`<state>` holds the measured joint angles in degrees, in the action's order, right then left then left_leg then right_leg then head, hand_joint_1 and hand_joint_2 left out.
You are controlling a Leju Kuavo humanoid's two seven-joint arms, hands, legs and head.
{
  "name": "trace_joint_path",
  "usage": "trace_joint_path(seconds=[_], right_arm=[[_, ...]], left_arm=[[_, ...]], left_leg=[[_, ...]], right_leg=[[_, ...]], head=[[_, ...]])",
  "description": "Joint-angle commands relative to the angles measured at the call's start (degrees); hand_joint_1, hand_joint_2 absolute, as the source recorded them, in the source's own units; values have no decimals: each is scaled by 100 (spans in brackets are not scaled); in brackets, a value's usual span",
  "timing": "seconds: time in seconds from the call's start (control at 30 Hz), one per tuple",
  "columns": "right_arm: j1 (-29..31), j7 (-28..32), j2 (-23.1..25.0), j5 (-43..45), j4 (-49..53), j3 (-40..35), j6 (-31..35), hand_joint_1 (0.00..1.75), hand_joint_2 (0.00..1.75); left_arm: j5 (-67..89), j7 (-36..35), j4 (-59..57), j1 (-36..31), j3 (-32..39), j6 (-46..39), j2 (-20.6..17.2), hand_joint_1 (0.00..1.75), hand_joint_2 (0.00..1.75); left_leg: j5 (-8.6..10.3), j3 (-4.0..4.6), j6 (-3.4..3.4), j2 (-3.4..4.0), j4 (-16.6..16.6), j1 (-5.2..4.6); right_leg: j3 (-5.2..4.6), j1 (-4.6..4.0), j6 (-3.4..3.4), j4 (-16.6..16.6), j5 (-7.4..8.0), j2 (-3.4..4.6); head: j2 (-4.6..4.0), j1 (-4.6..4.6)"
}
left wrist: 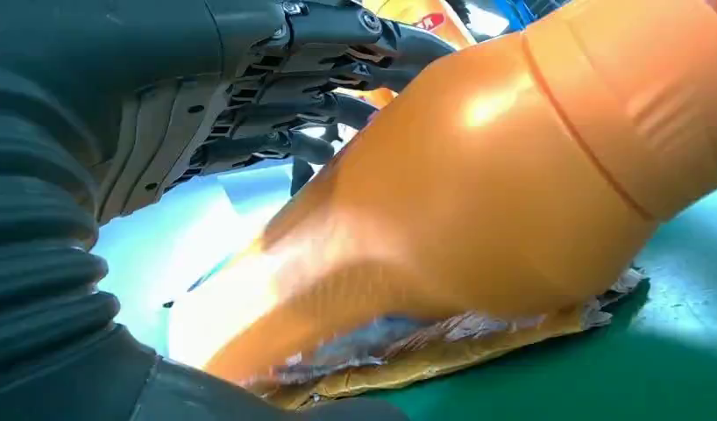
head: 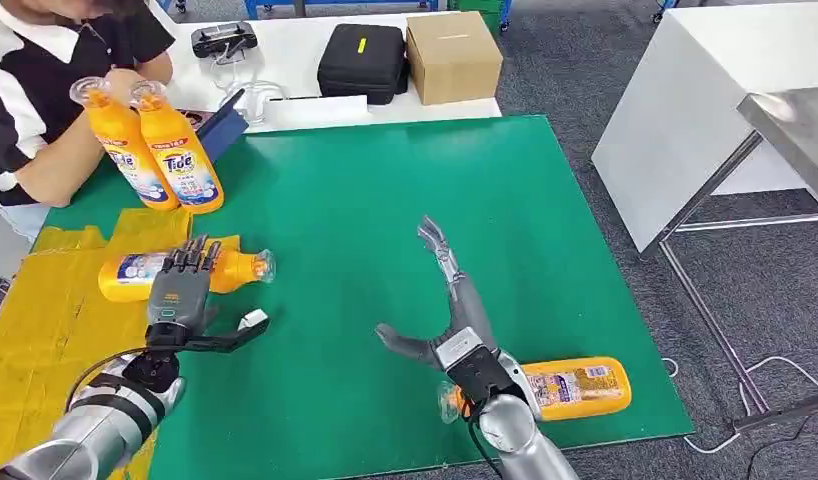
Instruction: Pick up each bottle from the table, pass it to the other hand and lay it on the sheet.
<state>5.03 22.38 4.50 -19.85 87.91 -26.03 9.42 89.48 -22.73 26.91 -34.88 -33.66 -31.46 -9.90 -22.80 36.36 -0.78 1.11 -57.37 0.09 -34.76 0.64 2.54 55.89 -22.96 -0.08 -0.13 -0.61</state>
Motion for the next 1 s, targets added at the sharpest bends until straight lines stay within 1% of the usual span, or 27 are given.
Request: trace_joint_path(seconds=[0.03, 0.07, 0.1, 0.13, 0.17, 0.2, 0.23, 0.3, 0.33, 0.4, 0.43, 0.47, 0.5, 0.57, 0.6, 0.63, 0.67, 0.7, 0.73, 0.77, 0.8, 0.87, 0.97, 1.0], right_arm=[[113, -115, -201, -357, -279, -169, 203, 0, 175], [105, -147, -202, -476, -271, -189, 245, 0, 175], [114, -179, -233, -637, -263, -250, 268, 0, 175], [124, -259, -319, -977, -242, -356, 326, 0, 175], [107, -321, -398, -1222, -203, -420, 358, 0, 175], [67, -368, -483, -1358, -137, -459, 322, 0, 175], [28, -400, -610, -1564, -56, -509, 297, 0, 175], [-38, -399, -652, -1576, 24, -480, 305, 0, 175], [-38, -399, -652, -1576, 24, -480, 305, 0, 175], [-43, -399, -657, -1580, 36, -477, 305, 0, 175], [-33, -433, -711, -1772, 51, -513, 293, 0, 175], [-63, -449, -794, -1940, 116, -547, 306, 0, 175], [-157, -465, -889, -2143, 250, -552, 354, 0, 175], [-407, -445, -1064, -2477, 578, -514, 504, 0, 175], [-523, -411, -1206, -2570, 744, -514, 549, 0, 175], [-606, -396, -1292, -2599, 834, -460, 585, 0, 175], [-699, -371, -1364, -2600, 920, -394, 589, 0, 175], [-824, -289, -1432, -2543, 1012, -282, 570, 0, 175], [-905, -233, -1467, -2506, 1071, -207, 541, 0, 175], [-979, -187, -1506, -2477, 1134, -143, 512, 0, 175], [-1060, -165, -1521, -2479, 1194, -62, 520, 0, 175], [-1160, -208, -1503, -2679, 1225, 87, 602, 0, 175], [-1270, -395, -1599, -3060, 1191, 197, 653, 0, 175], [-1295, -503, -1735, -3466, 1167, 197, 737, 0, 175]], left_arm=[[7, 502, 54, 316, 1119, -626, 376, 0, 175], [-283, 954, 214, 403, 1461, -735, 519, 0, 175], [-439, 1273, 415, 480, 1672, -810, 625, 0, 175], [-722, 1675, 948, 678, 1889, -854, 757, 0, 175], [-1051, 2051, 1399, 855, 2036, -854, 874, 0, 175], [-1076, 2167, 1817, 1017, 2133, -854, 966, 0, 175], [-915, 2115, 2480, 1258, 2178, -854, 1039, 0, 175], [-896, 2088, 2720, 1373, 2146, -800, 1059, 0, 175], [-896, 2088, 2720, 1373, 2146, -800, 1059, 0, 175], [-900, 2092, 2766, 1393, 2151, -777, 1034, 0, 175], [-1251, 2350, 2954, 1469, 2228, -854, 1075, 0, 175], [-1634, 2610, 3222, 1574, 2295, -854, 1155, 0, 175], [-2166, 2916, 3547, 1706, 2297, -788, 1208, 0, 175], [-3493, 3507, 4625, 2098, 2243, -181, 1243, 0, 175], [-4856, 4131, 5232, 2329, 2195, 566, 1189, 0, 175], [-5588, 4364, 5569, 2469, 2241, 1085, 1184, 0, 175], [-6114, 4535, 5872, 2632, 2309, 1476, 1120, 0, 175], [-6453, 4662, 6173, 2829, 2397, 1786, 1069, 0, 175], [-6697, 4726, 6315, 2938, 2457, 2040, 1055, 0, 175], [-6902, 4802, 6428, 3041, 2545, 2189, 1057, 0, 175], [-7008, 4846, 6495, 3120, 2616, 2284, 1074, 0, 175], [-7122, 4918, 6554, 3210, 2710, 2447, 1123, 0, 175], [-7232, 4934, 6569, 3251, 2723, 2596, 1174, 0, 175], [-7232, 4934, 6547, 3232, 2722, 2588, 1187, 0, 175]], left_leg=[[-15, -39, 5, -4, 7, 4], [-4, -14, 1, -2, 6, 0], [-14, -33, 3, -8, 5, 4], [-6, -20, 1, -13, 6, 0], [-10, -28, 1, -24, 5, 1], [-7, -19, 0, -21, 5, -2], [-7, -18, 0, -20, 5, 0], [-21, -34, -2, -43, -4, 0], [-7, -8, -2, -26, -1, -1], [-22, -24, -1, -23, -9, 1], [-25, -27, 0, -26, -9, -1], [-30, -29, 4, 6, -10, 1], [-30, -28, 4, 1, -9, -1], [-39, -36, 5, -11, -14, -3], [-42, -35, 4, -29, -16, -1], [-40, -27, 3, -37, -19, 0], [-63, -57, 7, -40, -29, 4], [-55, -34, 2, -31, -29, 2], [-54, -32, -1, -24, -27, 1], [-28, 0, -3, -4, -10, -5], [-33, -10, -3, 5, -9, -5], [-46, -24, -1, 0, -9, -6], [-51, -31, 2, -9, -12, -6], [-32, 0, -3, -9, -2, -11]], right_leg=[[37, -3, -9, -9, -11, 5], [11, 1, -3, -6, -3, 2], [33, -4, -7, -9, -12, 0], [20, 1, -3, -8, -8, -9], [31, 0, -4, -9, -14, -17], [22, 3, -2, -8, -10, -16], [22, 1, -2, -9, -10, -15], [45, 1, -2, -7, -26, -33], [12, 4, -1, -9, -11, -21], [31, 2, -4, -8, -21, -14], [37, 4, -5, -8, -24, -14], [30, 2, -10, -4, -19, 18], [29, 2, -11, -3, -20, 14], [37, 4, -12, 2, -29, 0], [44, 0, -11, 0, -37, -19], [38, 0, -10, 3, -38, -27], [67, -3, -18, 11, -57, -23], [44, -1, -9, 9, -48, -18], [41, 0, -5, 4, -45, -13], [6, 5, 1, -6, -18, 3], [12, 6, 0, -7, -20, 14], [27, 7, -3, -6, -29, 11], [34, 6, -9, -1, -34, 3], [3, 10, -2, -11, -15, -2]], head=[[0, 2], [0, 0], [0, 0], [0, 0], [0, 2], [0, 0], [0, 0], [0, 0], [0, 2], [0, 4], [0, 4], [0, 4], [0, 0], [0, 0], [0, 2], [0, -2], [0, -4], [0, -2], [0, 2], [0, 2], [0, 2], [0, 2], [0, 0], [0, 2]])
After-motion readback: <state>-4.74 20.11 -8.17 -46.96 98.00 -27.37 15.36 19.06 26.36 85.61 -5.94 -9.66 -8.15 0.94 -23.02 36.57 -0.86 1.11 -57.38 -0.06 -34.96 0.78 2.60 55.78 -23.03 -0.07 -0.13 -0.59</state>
